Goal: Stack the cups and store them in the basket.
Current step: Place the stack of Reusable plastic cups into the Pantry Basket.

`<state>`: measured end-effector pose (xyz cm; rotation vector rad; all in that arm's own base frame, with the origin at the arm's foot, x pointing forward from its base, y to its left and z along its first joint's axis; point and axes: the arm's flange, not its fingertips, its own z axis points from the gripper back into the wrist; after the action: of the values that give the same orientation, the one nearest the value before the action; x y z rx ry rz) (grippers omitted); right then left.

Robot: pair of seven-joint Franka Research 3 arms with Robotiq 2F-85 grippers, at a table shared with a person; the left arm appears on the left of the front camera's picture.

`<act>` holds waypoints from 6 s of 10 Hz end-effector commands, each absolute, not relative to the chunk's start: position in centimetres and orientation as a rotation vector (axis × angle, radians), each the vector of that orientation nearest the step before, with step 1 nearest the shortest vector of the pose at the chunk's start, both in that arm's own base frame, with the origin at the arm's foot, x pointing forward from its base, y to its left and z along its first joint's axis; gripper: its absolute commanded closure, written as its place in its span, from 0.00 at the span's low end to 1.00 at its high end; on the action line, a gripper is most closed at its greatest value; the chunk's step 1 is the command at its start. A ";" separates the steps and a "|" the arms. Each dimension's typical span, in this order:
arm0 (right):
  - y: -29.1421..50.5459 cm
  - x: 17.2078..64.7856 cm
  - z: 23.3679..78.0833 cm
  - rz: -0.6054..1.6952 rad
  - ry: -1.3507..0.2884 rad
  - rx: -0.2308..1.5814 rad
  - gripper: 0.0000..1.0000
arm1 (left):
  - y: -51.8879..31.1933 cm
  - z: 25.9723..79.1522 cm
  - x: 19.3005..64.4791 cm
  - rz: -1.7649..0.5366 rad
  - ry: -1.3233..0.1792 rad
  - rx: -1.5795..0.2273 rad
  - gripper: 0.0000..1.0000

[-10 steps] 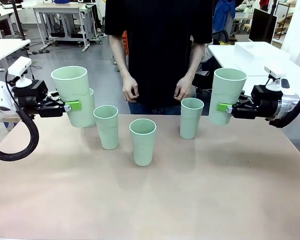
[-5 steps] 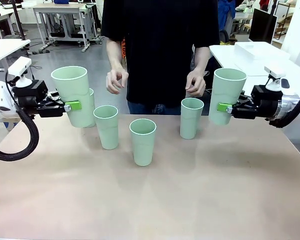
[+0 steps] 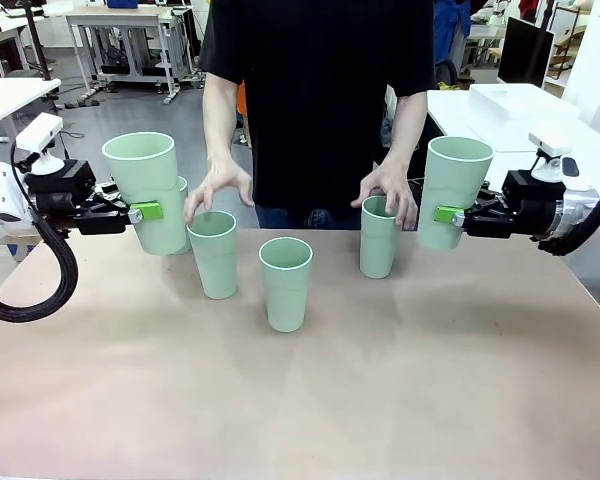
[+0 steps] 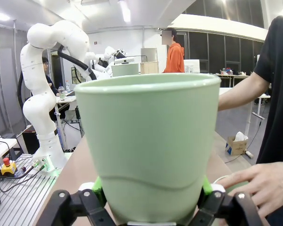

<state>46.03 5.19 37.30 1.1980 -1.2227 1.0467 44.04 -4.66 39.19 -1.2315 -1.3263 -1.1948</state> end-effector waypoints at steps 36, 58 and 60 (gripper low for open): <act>5.3 46.0 37.5 1.052 -1.224 1.196 0.16 | -4.7 39.6 43.9 -1.193 -1.325 -1.232 0.15; 5.3 46.0 37.5 1.052 -1.224 1.196 0.16 | -4.7 39.6 43.9 -1.193 -1.325 -1.232 0.15; 5.3 46.0 37.5 1.052 -1.224 1.196 0.16 | -4.7 39.6 43.9 -1.193 -1.325 -1.232 0.15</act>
<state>46.05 5.18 37.06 1.1988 -1.2181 1.0440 44.02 -4.62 39.03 -1.2271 -1.3209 -1.1934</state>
